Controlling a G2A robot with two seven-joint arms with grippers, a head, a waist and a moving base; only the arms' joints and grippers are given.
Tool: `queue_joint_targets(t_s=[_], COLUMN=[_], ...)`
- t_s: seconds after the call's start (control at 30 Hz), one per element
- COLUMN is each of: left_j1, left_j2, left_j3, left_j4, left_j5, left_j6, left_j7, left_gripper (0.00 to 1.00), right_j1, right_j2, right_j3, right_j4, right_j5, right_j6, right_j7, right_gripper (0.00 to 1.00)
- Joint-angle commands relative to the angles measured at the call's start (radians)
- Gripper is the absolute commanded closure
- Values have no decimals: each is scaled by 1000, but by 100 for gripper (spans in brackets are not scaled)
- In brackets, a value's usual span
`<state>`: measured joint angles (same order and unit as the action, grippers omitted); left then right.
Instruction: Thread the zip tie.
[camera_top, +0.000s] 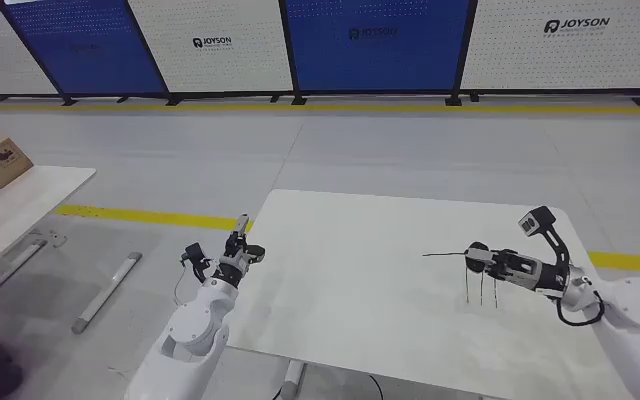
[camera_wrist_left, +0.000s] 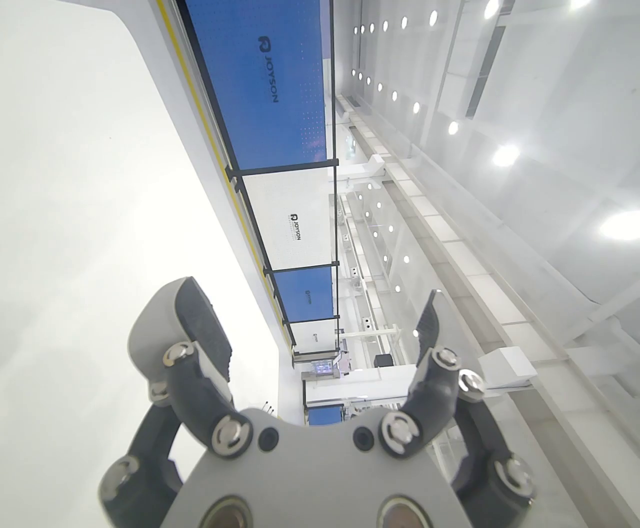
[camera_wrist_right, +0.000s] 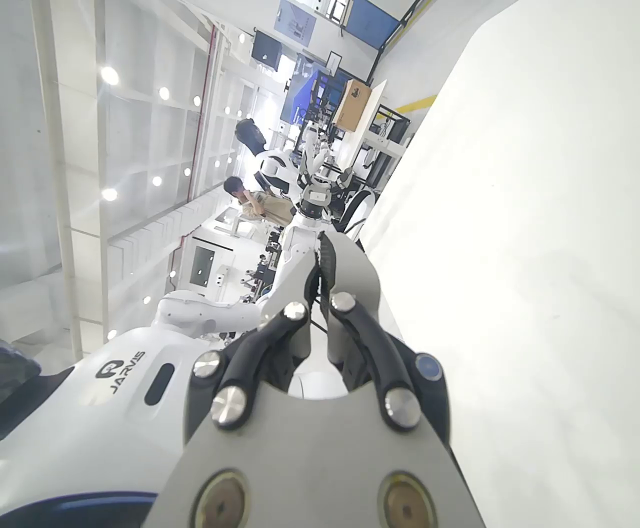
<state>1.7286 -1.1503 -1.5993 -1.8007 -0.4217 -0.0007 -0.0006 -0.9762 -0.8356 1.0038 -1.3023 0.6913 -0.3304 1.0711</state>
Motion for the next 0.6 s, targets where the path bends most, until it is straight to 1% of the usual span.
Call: queue_joint_targets(t_s=[0.0,0.03,0.07,0.1,0.17,0.27,0.3,0.33,0.57], left_j1=[-10,-14,-17,-19,-23,-31,-38,-45,-45], left_j2=[-2,-4,-5,-5,-8,-8,-6,-6,-6], left_j3=[8,16,35,51,88,130,144,153,153], left_j4=[-6,-14,-23,-28,-47,-66,-65,-70,-70], left_j5=[-5,-9,9,36,62,106,191,251,251], left_j6=[-2,-11,-23,-29,-39,-25,-3,-3,-3], left_j7=[-9,-11,-22,-33,-59,-107,-106,-72,-72], left_gripper=[0,0,0,0,0,0,0,0,0], right_j1=[-15,-15,-16,-16,-13,-11,-11,-10,-10], right_j2=[-5,-8,-13,-18,-30,-46,-52,-55,-55], right_j3=[5,7,9,11,13,16,17,18,18], right_j4=[4,9,11,14,22,31,38,42,42], right_j5=[43,55,78,93,105,96,86,80,80], right_j6=[-8,-10,-10,-10,-10,-10,-10,-10,-10], right_j7=[-16,-11,-4,3,8,8,9,8,8], right_gripper=[100,100,100,100,100,100,100,100,100])
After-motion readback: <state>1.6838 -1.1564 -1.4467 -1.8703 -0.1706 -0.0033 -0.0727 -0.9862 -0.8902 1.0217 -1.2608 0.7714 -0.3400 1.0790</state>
